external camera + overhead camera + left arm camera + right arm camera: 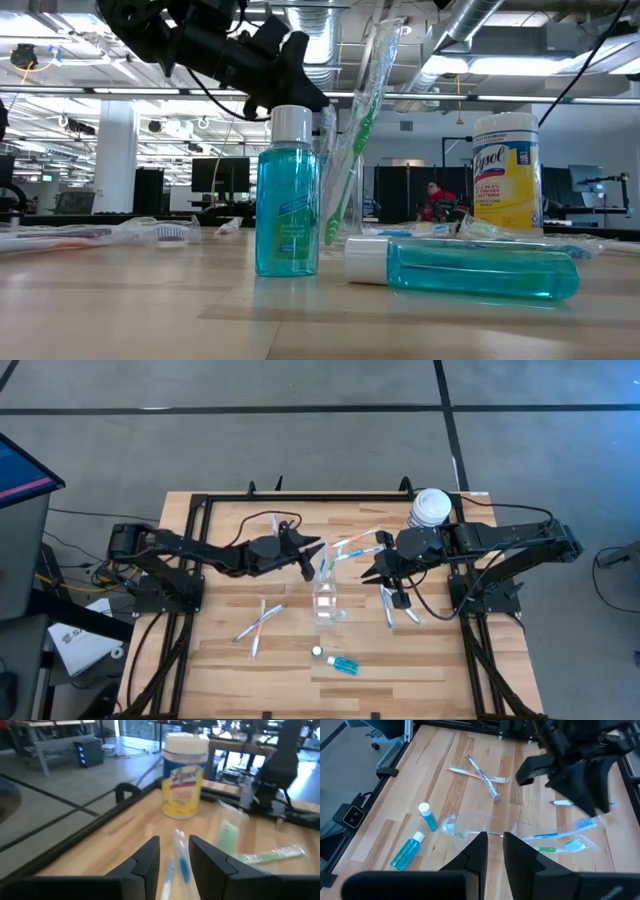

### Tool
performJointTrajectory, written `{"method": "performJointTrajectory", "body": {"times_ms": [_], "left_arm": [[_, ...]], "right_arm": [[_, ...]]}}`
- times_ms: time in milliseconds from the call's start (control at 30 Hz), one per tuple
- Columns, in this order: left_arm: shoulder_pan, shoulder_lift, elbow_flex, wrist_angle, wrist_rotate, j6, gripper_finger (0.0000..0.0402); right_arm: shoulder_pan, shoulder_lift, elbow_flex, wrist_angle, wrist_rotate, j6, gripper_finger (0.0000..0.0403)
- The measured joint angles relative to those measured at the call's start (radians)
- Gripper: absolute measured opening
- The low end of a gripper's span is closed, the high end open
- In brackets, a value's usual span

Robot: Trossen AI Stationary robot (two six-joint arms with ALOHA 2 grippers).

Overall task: Pick & Place toothbrushing station
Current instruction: Put the top violet toothbrush into the transparent organizer

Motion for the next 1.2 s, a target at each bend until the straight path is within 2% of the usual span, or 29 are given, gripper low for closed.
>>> {"method": "performJointTrajectory", "body": {"times_ms": [133,333,533,967,1200], "left_arm": [[0.019,-0.033,0.001,-0.017,-0.005,-0.017,0.0099],[0.068,-0.077,0.0,-0.216,-0.013,-0.103,0.0099],[0.119,-0.111,0.0,-0.357,-0.013,-0.121,0.0099],[0.231,-0.154,0.0,-0.692,-0.008,-0.455,0.0099],[0.263,-0.155,0.0,-0.748,0.054,-0.566,0.0099]], "right_arm": [[0.0,0.0,0.0,-0.004,0.0,0.0,0.0052],[0.0,0.0,0.0,-0.012,0.0,0.01,0.0052],[0.0,0.0,0.0,-0.012,0.0,0.017,0.0052],[0.0,0.0,0.0,-0.023,0.0,0.018,0.0052],[0.0,0.0,0.0,-0.023,0.0,0.018,0.0052]]}}
